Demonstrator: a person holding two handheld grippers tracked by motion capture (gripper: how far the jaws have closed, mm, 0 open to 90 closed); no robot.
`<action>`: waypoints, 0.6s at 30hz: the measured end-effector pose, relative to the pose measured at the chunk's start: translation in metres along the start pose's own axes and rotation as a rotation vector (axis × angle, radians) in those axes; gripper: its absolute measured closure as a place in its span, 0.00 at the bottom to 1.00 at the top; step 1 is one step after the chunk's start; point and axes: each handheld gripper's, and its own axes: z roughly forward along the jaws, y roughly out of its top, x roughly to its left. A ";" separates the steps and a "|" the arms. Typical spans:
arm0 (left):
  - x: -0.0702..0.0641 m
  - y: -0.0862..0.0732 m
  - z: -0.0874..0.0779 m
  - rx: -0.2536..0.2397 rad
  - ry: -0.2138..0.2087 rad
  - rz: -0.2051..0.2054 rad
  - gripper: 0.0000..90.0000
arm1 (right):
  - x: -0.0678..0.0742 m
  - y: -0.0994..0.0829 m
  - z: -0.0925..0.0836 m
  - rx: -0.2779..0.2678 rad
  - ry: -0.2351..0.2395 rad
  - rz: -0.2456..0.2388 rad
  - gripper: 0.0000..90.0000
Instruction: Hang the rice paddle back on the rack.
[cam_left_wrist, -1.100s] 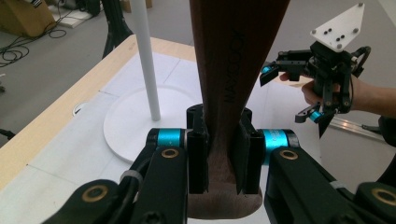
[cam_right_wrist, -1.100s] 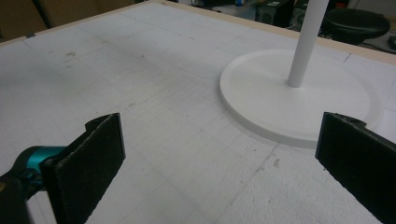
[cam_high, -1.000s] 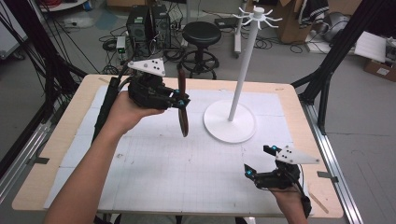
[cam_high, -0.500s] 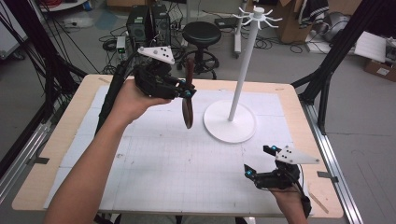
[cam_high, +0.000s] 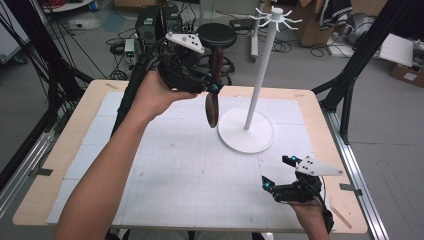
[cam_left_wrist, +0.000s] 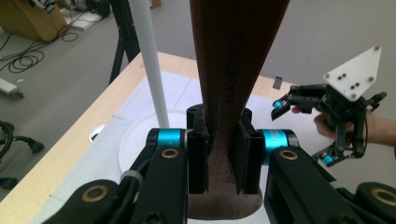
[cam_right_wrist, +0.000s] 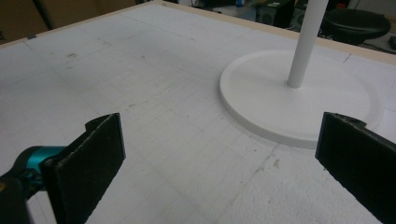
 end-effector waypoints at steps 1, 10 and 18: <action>0.000 0.003 0.001 0.003 -0.003 0.005 0.86 | 0.000 0.000 0.000 0.001 0.001 0.002 0.01; 0.002 0.022 0.012 0.026 0.019 0.008 0.86 | -0.001 0.000 0.000 -0.005 -0.002 -0.004 0.01; 0.006 0.034 0.022 0.024 0.021 0.000 0.86 | 0.001 0.000 0.000 -0.003 0.002 0.001 0.01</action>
